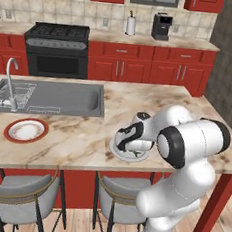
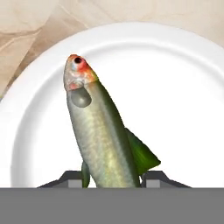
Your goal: Transport the fish and onion to the fridge. Place the fish on the rack containing meat and place the onion on the rack containing the vegetable, ensuring meats and vegetables are on different racks.
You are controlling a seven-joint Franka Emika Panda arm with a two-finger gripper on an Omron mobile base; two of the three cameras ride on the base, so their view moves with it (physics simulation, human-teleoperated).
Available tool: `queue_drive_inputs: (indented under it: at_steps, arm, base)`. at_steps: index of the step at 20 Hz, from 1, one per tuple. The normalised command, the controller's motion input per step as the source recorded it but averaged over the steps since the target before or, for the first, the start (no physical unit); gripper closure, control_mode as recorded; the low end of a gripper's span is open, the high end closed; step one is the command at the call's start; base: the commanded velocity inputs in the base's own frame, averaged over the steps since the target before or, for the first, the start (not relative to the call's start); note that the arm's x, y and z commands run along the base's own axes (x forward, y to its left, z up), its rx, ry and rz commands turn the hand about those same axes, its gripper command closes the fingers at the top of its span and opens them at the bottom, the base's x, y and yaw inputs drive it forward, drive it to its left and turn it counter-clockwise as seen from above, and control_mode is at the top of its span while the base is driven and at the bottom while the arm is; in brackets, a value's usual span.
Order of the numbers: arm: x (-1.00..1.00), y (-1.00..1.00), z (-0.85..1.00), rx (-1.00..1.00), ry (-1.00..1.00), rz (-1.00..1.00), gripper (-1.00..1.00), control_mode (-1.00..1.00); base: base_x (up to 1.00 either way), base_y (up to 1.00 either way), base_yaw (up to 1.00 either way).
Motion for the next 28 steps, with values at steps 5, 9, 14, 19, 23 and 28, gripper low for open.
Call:
queue_drive_inputs:
  at_steps: [5, 9, 14, 19, 23, 28]
  arm:
    - [-0.64, 0.23, 0.28, -0.01, -0.12, -0.01, 1.0, -1.0]
    - [-0.5, 0.0, 0.93, 0.01, -0.02, -0.01, 1.0, -1.0]
    - [-0.49, -0.01, 1.0, 0.03, 0.0, -0.05, 1.0, -1.0]
    - [-0.51, 0.0, 1.0, 0.02, 0.03, -0.09, 1.0, -1.0]
    - [-0.8, 0.0, 0.99, 0.0, 0.0, -0.05, 1.0, -1.0]
    - [-0.88, -0.02, 1.0, 0.0, 0.0, -0.05, 1.0, -1.0]
  base:
    - [0.0, 0.0, 0.0]
    - [0.0, 0.0, 0.0]
    - [0.0, 0.0, 0.0]
    - [0.0, 0.0, 0.0]
    - [0.0, 0.0, 0.0]
    - [0.0, 0.0, 0.0]
